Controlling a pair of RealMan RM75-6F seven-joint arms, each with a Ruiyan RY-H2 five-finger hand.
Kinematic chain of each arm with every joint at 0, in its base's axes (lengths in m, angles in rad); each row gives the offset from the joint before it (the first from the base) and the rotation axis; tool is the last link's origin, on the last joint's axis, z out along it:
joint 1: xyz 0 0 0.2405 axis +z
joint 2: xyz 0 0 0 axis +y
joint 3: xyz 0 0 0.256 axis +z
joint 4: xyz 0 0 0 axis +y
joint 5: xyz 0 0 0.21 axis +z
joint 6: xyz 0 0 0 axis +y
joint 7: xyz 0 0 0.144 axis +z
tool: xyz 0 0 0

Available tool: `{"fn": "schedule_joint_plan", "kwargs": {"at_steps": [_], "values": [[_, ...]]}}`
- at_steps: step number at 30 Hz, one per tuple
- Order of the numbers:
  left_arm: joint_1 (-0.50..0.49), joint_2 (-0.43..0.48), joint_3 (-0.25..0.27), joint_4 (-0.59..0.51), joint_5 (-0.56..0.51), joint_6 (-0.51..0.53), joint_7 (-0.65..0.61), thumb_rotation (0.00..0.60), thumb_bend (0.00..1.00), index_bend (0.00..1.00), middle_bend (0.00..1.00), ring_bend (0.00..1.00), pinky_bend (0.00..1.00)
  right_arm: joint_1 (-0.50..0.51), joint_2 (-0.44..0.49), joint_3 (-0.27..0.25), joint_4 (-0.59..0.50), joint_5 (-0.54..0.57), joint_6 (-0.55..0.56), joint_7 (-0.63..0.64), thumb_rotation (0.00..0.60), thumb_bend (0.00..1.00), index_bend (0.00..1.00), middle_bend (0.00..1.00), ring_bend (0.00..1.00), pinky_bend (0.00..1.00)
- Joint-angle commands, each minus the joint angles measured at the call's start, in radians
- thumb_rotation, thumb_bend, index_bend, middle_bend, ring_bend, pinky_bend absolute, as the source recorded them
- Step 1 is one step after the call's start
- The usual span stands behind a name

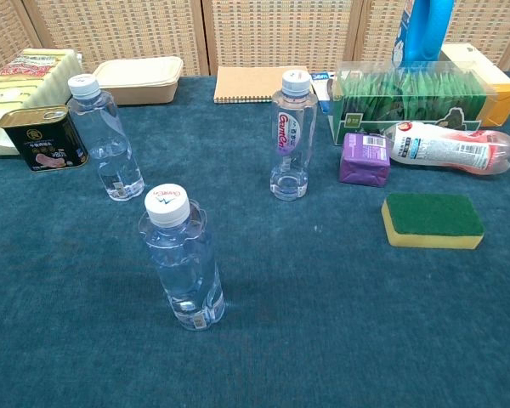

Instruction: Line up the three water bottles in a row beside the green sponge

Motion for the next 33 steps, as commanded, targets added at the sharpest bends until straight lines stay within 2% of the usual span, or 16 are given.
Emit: {"fn": "schedule_joint_plan", "kwargs": {"at_steps": [1,8,12,17,19,27,33], "values": [[-0.001,0.0,0.0,-0.001,0.0,-0.001,0.001,0.6,0.07,0.0,0.0,0.0,0.0,0.001,0.0,0.0,0.001,0.001,-0.001,0.001,0.6,0.0,0.13,0.02,0.0,0.01],[-0.003,0.0,0.002,-0.006,0.004,-0.007,0.01,0.6,0.07,0.0,0.0,0.0,0.0,0.007,0.0,-0.001,0.006,0.0,-0.009,0.012,0.6,0.0,0.13,0.02,0.0,0.02],[-0.003,0.002,0.005,-0.007,0.012,-0.003,0.008,0.6,0.07,0.0,0.0,0.0,0.0,0.022,-0.006,0.002,0.015,0.003,-0.027,0.038,0.6,0.0,0.12,0.03,0.0,0.06],[-0.003,0.005,0.009,-0.005,0.018,-0.002,-0.002,0.6,0.07,0.0,0.0,0.0,0.0,0.073,-0.013,0.004,0.045,0.008,-0.088,0.15,0.6,0.0,0.1,0.04,0.0,0.07],[-0.003,0.007,0.009,-0.007,0.02,0.0,-0.006,0.6,0.07,0.0,0.0,0.0,0.0,0.147,-0.025,0.023,0.076,0.015,-0.168,0.273,0.6,0.0,0.1,0.04,0.0,0.07],[-0.007,0.007,0.012,-0.01,0.023,-0.005,0.0,0.6,0.07,0.0,0.0,0.0,0.0,0.315,-0.066,0.086,0.144,0.05,-0.316,0.517,0.6,0.0,0.1,0.05,0.02,0.1],[-0.013,0.009,0.008,-0.014,0.012,-0.018,-0.002,0.6,0.07,0.0,0.0,0.0,0.0,0.443,-0.102,0.151,0.181,0.118,-0.443,0.608,0.6,0.0,0.08,0.04,0.02,0.12]]}}
